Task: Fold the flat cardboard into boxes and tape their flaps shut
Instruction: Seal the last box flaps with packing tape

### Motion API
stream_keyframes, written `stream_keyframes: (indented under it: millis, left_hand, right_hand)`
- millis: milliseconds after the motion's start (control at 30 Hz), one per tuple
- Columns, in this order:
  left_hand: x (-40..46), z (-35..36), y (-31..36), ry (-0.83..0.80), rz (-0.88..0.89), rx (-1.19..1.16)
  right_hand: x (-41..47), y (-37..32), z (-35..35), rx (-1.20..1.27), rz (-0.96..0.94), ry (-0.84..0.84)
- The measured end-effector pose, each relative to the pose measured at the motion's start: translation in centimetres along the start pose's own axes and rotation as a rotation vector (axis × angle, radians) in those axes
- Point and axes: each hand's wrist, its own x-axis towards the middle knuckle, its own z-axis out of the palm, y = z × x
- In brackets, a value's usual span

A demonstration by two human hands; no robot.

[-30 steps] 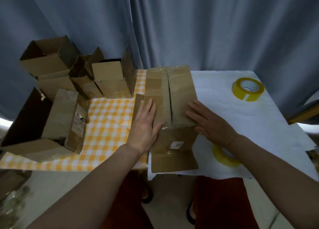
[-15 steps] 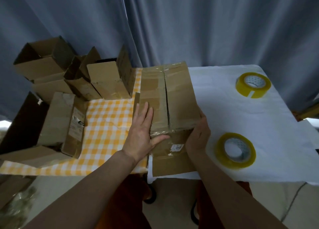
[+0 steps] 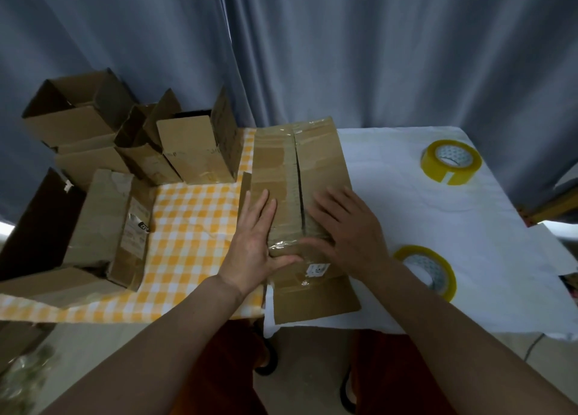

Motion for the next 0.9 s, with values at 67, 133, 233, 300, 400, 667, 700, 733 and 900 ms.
stream_keyframes:
  millis: [67,133,233,300,400,667,700,733,900]
  left_hand:
    - [0.0,0.2,-0.1,0.018,-0.003,-0.055]
    - [0.1,0.2,-0.2,0.021,0.003,-0.106]
    - [0.2,-0.7,-0.7,-0.106,0.003,-0.108]
    - [0.1,-1.4,-0.8,-0.201,0.021,0.035]
    - [0.7,-2.3,0.7,-0.213,0.042,0.311]
    - [3.2,-1.6,2.3,-0.335,-0.006,0.548]
    - [3.1,-1.6,2.1,-0.337,0.009,0.546]
    - [3.0,-1.6,2.0,-0.339,0.03,0.545]
    - [2.7,-1.5,1.2,-0.305,0.101,0.506]
  right_hand:
    - [-0.3,0.6,-0.4,0.031,-0.061,-0.059]
    - [-0.5,1.3,-0.8,0.068,-0.11,-0.125]
    - [-0.6,1.5,-1.2,0.125,-0.08,-0.185]
    - [-0.7,1.3,-1.5,0.16,-0.019,-0.193]
    - [-0.4,0.5,-2.2,0.165,0.029,-0.266]
    - [0.4,0.4,-4.4,0.483,0.32,-0.389]
    - [1.0,0.4,-4.0,0.353,0.256,-0.475]
    - [1.5,0.6,-3.2,0.209,0.172,-0.543]
    - [4.9,3.1,-0.4,0.043,0.309,-0.569]
